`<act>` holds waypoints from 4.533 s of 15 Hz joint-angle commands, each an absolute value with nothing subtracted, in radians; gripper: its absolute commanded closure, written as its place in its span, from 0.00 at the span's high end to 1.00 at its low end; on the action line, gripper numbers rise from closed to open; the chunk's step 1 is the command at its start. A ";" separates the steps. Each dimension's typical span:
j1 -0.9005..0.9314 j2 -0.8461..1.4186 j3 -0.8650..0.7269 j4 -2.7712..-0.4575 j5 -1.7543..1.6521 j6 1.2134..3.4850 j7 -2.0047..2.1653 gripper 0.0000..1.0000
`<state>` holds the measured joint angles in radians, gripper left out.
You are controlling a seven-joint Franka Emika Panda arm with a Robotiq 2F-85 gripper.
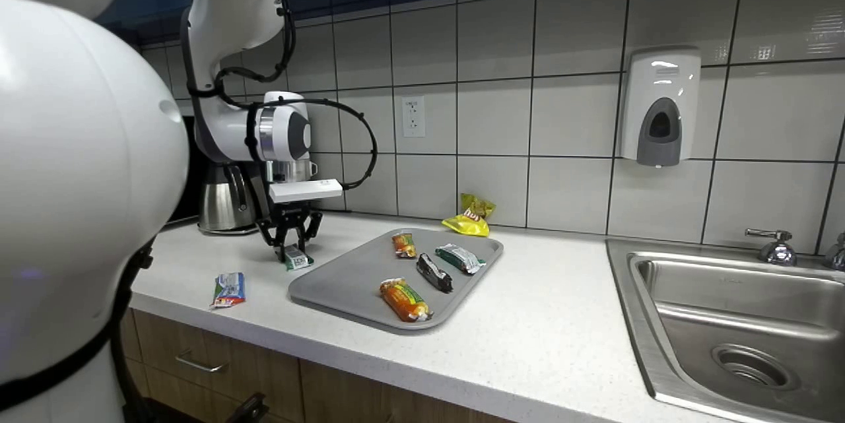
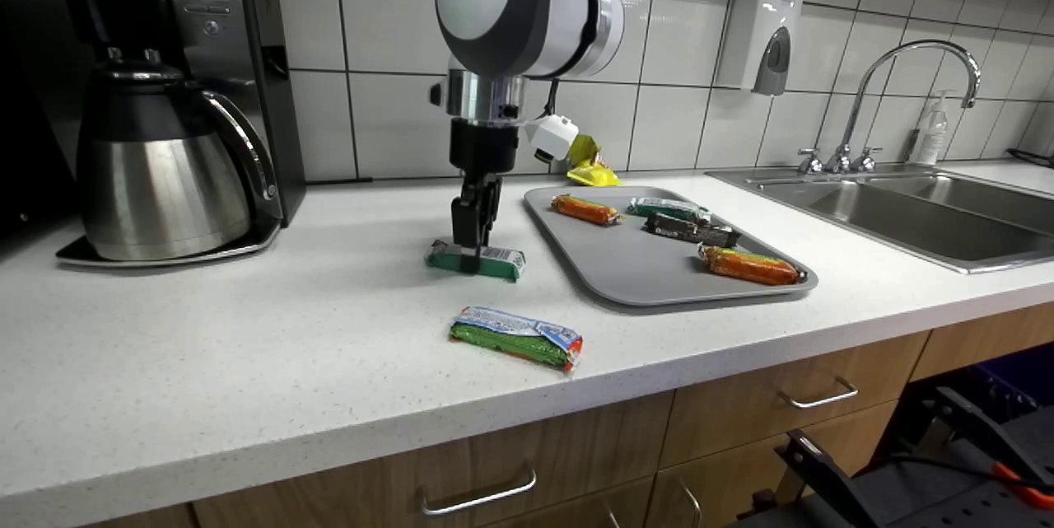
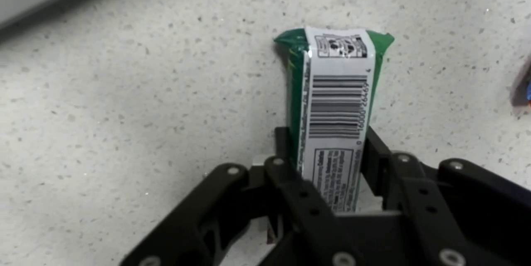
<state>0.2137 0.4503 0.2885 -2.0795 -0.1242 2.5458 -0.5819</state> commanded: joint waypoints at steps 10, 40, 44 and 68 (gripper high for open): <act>0.208 0.414 0.278 -2.083 -0.156 2.541 -0.542 0.18; 0.114 0.363 0.122 -2.064 -0.218 2.531 -0.427 0.18; 0.104 0.362 0.114 -2.077 -0.215 2.525 -0.424 0.18; 0.089 0.346 0.120 -2.153 -0.208 2.518 -0.445 0.78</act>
<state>0.1028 0.3455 0.1062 -2.1548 -0.2013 2.5216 -0.4499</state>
